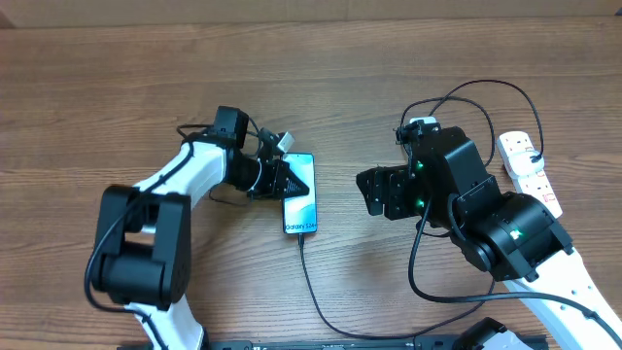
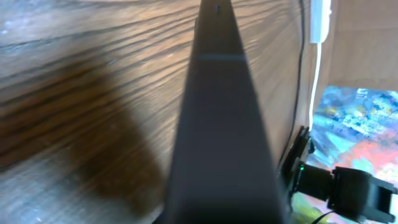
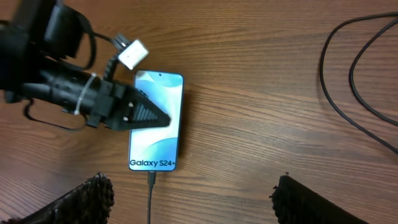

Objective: Plug charger to phone and switch on socket
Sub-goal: 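Lower the phone flat onto the table with the left gripper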

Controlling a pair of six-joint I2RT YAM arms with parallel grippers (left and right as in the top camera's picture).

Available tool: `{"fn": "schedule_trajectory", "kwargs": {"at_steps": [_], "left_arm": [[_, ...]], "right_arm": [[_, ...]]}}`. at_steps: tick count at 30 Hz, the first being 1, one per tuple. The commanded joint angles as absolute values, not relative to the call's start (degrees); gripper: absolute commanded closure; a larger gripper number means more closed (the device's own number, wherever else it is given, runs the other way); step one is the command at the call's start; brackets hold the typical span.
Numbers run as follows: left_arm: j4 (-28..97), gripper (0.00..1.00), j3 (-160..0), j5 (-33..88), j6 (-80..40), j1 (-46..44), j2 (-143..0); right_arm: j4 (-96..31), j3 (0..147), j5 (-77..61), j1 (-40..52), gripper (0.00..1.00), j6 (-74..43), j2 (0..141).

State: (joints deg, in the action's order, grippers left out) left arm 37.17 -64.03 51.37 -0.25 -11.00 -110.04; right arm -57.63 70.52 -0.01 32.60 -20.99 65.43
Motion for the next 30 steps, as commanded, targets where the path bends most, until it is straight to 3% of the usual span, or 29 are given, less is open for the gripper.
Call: {"fn": "schedule_trajectory", "kwargs": {"at_steps": [1, 11, 16, 21, 30], "left_arm": [[36.73, 0.96, -64.82, 53.41, 3.6, -9.69, -112.68], [36.18, 0.94, -64.82, 50.39, 3.84, -9.02, -116.88], [35.75, 0.83, -64.82, 47.22, 2.72, -9.02, -116.88], [35.92, 0.79, -64.82, 41.54, -0.93, -8.99, -116.88], [35.92, 0.63, -64.82, 41.28, -1.76, -8.99, -116.88]], "right_arm": [[-57.41, 71.59, -0.1, 32.38, 0.17, -21.23, 66.26], [-57.41, 71.59, -0.1, 32.38, 0.14, -21.26, 68.97], [-57.39, 71.59, -0.1, 32.38, 0.09, -21.28, 69.25], [-57.36, 71.59, -0.1, 32.38, 0.04, -21.28, 69.25], [-57.36, 71.59, -0.1, 32.38, 0.0, -21.26, 69.25]]}}
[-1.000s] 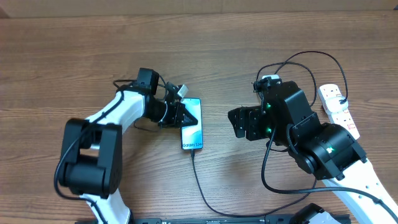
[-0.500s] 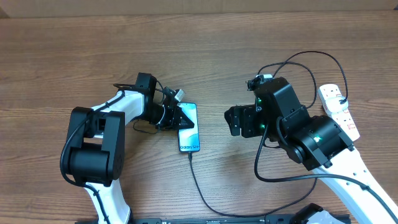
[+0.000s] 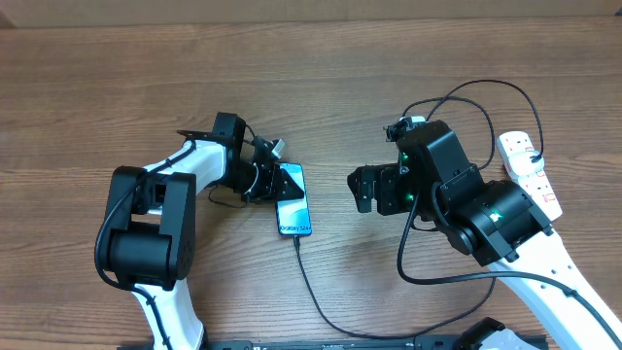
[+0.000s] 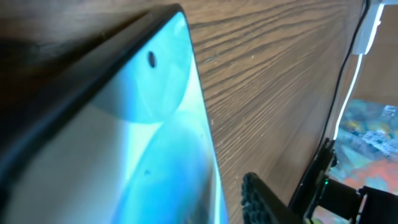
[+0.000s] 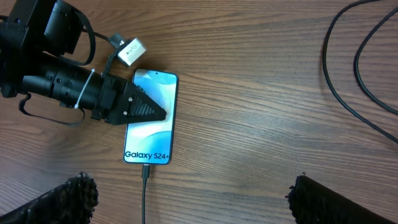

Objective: Plug charger to phone and switch on socket
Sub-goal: 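Lower the phone flat onto the table with the left gripper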

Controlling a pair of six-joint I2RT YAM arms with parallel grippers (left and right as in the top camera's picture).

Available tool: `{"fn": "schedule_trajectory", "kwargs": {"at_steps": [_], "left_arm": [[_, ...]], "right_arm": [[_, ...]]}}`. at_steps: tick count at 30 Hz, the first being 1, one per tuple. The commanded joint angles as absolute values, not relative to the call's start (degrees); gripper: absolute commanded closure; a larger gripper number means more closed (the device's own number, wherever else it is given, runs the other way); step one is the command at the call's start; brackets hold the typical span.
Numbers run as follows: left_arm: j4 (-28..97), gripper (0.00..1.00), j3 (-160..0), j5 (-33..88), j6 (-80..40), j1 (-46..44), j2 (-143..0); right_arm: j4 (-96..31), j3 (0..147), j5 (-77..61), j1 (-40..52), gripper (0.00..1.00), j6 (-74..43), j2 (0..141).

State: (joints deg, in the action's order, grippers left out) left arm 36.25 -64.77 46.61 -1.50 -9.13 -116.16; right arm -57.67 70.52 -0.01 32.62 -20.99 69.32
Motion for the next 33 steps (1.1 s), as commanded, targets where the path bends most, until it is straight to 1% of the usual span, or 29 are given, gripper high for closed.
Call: {"fn": "schedule_trajectory", "kwargs": {"at_steps": [1, 5, 9, 14, 22, 26, 29, 33], "left_arm": [[35.92, 0.61, -64.82, 41.28, -1.76, -8.99, -116.88], [36.16, 0.58, -64.82, 41.25, -2.2, -9.02, -116.88], [36.18, 0.54, -64.82, 36.97, -8.16, -9.02, -116.88], [37.26, 0.5, -64.82, 36.56, -5.37, -9.06, -116.88], [42.46, 0.52, -64.82, 24.8, -3.66, -9.98, -116.88], [41.34, 0.51, -64.82, 20.69, -10.35, -10.15, -116.88], [38.81, 0.51, -64.82, 21.37, -15.31, -10.15, -116.88], [34.11, 0.51, -64.82, 28.38, -14.87, -10.22, -116.88]], "right_arm": [[-57.36, 71.59, -0.1, 32.38, 0.0, -21.26, 69.25], [-57.34, 71.59, -0.08, 32.38, 0.0, -21.26, 69.25], [-57.34, 71.59, -0.08, 32.38, 0.0, -21.26, 69.25], [-57.14, 71.59, -0.08, 32.38, 0.0, -21.26, 69.25], [-56.49, 71.59, -0.08, 32.38, 0.0, -21.23, 69.25], [-56.29, 71.59, -0.1, 32.38, 0.0, -21.26, 69.25], [-56.27, 71.59, -0.1, 32.38, 0.0, -21.26, 69.25], [-56.25, 71.59, -0.08, 32.38, 0.0, -21.23, 69.25]]}}
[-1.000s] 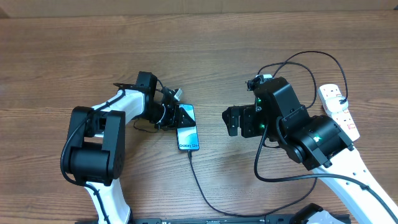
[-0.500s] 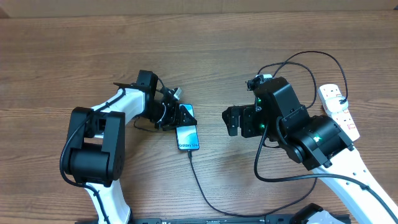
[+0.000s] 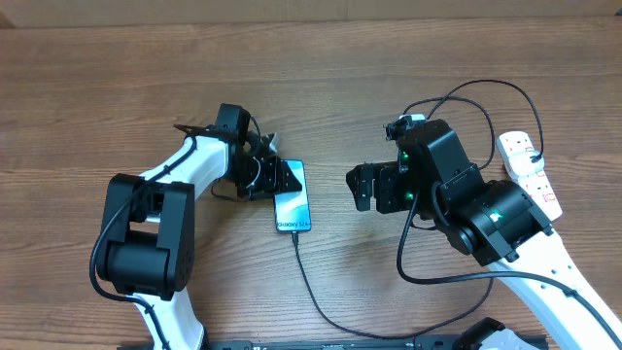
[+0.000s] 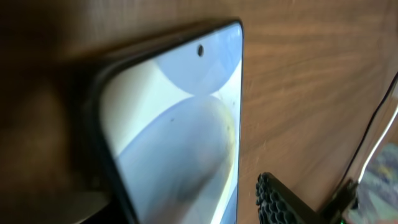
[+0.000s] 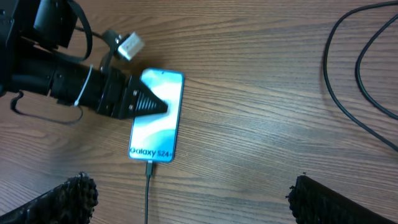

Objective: Plug charger to phone and switch on socket
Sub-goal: 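Lower the phone flat onto the table with the left gripper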

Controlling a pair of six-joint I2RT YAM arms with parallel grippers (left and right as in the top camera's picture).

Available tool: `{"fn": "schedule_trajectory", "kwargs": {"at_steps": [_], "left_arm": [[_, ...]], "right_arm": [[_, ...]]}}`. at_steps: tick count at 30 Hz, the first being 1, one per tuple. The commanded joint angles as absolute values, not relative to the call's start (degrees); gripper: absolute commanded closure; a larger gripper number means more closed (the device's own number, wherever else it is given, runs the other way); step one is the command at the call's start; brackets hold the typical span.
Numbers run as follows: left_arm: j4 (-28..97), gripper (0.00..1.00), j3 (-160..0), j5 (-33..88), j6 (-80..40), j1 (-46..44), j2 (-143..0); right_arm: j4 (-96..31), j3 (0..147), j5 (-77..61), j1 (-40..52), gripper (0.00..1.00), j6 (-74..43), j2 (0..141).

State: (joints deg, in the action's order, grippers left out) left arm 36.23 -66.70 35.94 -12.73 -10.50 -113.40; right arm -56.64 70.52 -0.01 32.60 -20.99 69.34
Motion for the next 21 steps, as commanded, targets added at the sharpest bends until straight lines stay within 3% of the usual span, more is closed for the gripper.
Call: {"fn": "schedule_trajectory", "kwargs": {"at_steps": [1, 21], "left_arm": [[33.17, 0.5, -64.82, 29.58, -14.68, -10.22, -116.88], [31.57, 0.49, -64.82, 27.94, -15.46, -9.67, -116.88]], "right_arm": [[-56.23, 71.59, -0.08, 32.38, 0.0, -21.26, 69.25], [-55.81, 71.59, -0.12, 32.38, 0.0, -21.28, 69.25]]}}
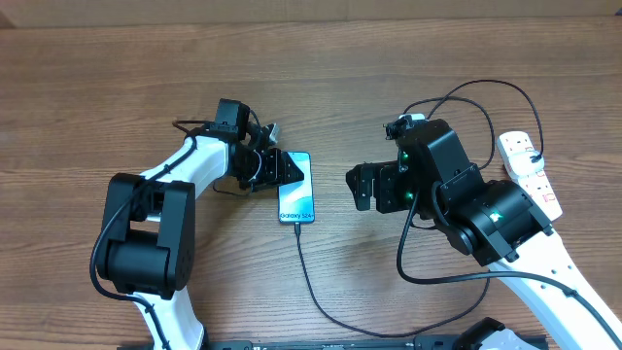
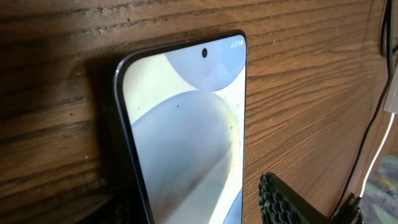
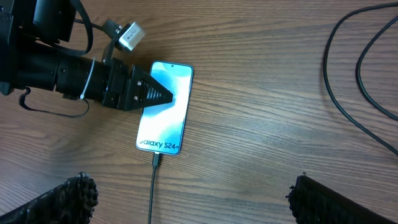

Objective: Plug charger to phone and switch on socket
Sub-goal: 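Lower the phone flat onto the table with the left gripper, then open the left gripper and lift both arms away from the phone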

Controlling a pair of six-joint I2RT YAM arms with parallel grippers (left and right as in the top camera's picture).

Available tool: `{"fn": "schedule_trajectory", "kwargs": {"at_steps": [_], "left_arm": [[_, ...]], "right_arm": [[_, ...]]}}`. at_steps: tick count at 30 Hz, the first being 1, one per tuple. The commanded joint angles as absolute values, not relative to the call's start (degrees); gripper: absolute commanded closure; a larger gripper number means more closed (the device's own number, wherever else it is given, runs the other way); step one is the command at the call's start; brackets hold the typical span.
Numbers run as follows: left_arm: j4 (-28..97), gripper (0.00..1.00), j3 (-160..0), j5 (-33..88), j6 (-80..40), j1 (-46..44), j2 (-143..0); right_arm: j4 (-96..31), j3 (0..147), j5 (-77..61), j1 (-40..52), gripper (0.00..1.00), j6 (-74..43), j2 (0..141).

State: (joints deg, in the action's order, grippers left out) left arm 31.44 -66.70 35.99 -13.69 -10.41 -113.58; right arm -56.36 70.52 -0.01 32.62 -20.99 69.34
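Note:
A lit phone [image 1: 297, 189] marked Galaxy S24+ [image 3: 165, 107] lies flat mid-table, filling the left wrist view [image 2: 186, 137]. A black charger cable [image 1: 309, 277] is plugged into its near end [image 3: 155, 160]. My left gripper [image 1: 282, 167] lies low, pointing right, with its tip over the phone's upper left edge. Only one ribbed finger [image 2: 283, 200] shows, standing off the screen, so the gripper is open. My right gripper [image 3: 191, 186] hangs open right of the phone, holding nothing. A white power strip [image 1: 526, 165] lies at the far right.
Loops of black cable [image 1: 486, 97] run from the power strip across the back right, and show in the right wrist view too [image 3: 348, 74]. The charger cable trails to the table's front edge. Bare wood [image 1: 117, 87] lies left of the arms.
The phone has shifted a little away from me and to the right, and its top has turned slightly rightwards. My left gripper has moved with it. The right arm has stayed still.
The cable was in the phone at every earlier moment, with my left gripper's tip at the phone's left side. The right gripper then stood further back and stayed open. The phone sat slightly left and turned, and now lies further away and to the right.

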Motion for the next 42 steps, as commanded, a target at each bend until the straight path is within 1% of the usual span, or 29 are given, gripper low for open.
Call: {"fn": "schedule_trajectory", "kwargs": {"at_steps": [1, 7, 16, 20, 28, 33, 36, 39, 41, 42], "left_arm": [[31.22, 0.48, -64.82, 27.94, -16.32, -9.67, -116.88], [27.97, 0.49, -64.82, 27.92, -21.93, -9.67, -116.88], [30.65, 0.47, -64.82, 21.96, -21.85, -9.87, -116.88], [31.14, 0.44, -64.82, 21.82, -20.38, -9.85, -116.88], [33.06, 0.43, -64.82, 21.04, -17.78, -9.76, -116.88], [35.97, 0.42, -64.82, 15.81, -17.76, -9.76, -116.88], [36.21, 0.43, -65.01, 15.25, -17.78, -9.58, -116.88], [40.01, 0.47, -68.84, 16.53, -17.78, -8.86, -116.77], [44.01, 0.47, -72.95, 16.51, -16.67, -8.4, -116.49], [46.48, 0.44, -75.68, 16.49, -15.64, -8.23, -116.18]], "right_arm": [[-55.66, 71.59, -0.14, 32.38, 0.0, -21.28, 69.25], [-54.72, 71.59, -0.14, 32.38, 0.0, -21.28, 69.25], [-54.74, 71.59, -0.12, 32.38, 0.0, -21.26, 69.25], [-54.78, 71.59, -0.12, 32.38, 0.0, -21.28, 69.76], [-55.02, 71.59, -0.27, 32.4, 0.0, -21.28, 72.31], [-55.02, 71.59, -0.32, 32.38, 0.0, -21.28, 73.58], [-54.92, 71.59, -0.32, 32.38, 0.0, -21.26, 73.76], [-54.08, 71.59, -0.08, 32.38, 0.0, -21.21, 73.8], [-52.75, 71.59, -0.08, 32.38, 0.0, -21.23, 73.8], [-51.9, 71.59, -0.08, 32.38, 0.0, -21.23, 73.8]]}}
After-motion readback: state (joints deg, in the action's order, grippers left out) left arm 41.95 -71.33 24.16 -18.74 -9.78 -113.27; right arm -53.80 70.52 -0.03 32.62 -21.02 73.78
